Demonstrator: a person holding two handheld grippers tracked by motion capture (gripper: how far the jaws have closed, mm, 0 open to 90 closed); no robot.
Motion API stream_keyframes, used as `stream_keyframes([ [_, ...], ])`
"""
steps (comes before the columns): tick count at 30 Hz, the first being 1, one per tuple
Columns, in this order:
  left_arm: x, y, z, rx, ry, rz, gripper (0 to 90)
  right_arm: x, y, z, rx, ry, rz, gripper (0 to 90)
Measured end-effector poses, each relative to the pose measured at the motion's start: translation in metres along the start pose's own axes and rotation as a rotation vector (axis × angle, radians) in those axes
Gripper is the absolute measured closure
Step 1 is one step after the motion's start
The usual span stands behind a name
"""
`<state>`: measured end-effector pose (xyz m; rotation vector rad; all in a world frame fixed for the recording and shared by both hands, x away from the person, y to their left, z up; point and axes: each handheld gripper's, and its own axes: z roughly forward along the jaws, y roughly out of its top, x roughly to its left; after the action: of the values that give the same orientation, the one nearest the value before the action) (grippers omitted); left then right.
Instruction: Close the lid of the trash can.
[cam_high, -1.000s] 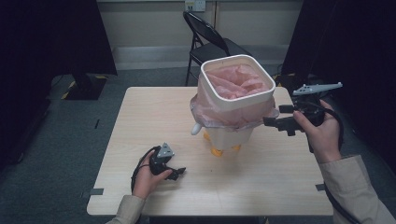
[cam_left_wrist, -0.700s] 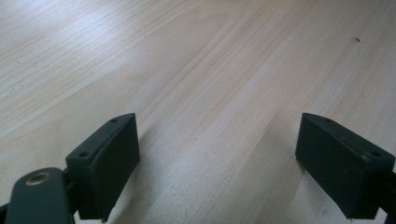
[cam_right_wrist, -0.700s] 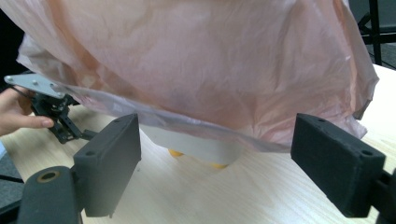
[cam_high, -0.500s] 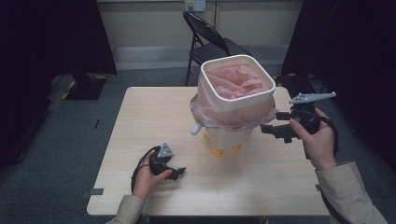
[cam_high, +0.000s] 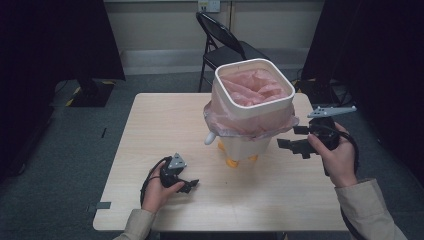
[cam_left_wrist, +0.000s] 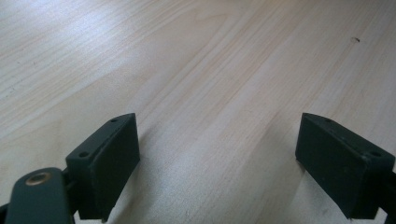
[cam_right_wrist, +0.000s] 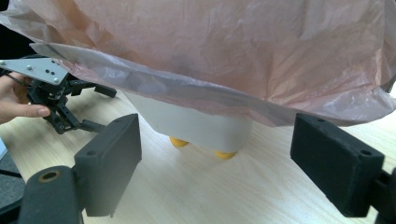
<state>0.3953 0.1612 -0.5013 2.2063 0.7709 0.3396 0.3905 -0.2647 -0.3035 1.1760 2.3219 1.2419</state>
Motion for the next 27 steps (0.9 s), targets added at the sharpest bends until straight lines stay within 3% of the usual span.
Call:
stream_keyframes([
  [27,0.000,0.000,0.000,0.000,0.000,0.000,12.8,-0.002,-0.035,0.015,0.027,-0.001,0.011,15.9],
])
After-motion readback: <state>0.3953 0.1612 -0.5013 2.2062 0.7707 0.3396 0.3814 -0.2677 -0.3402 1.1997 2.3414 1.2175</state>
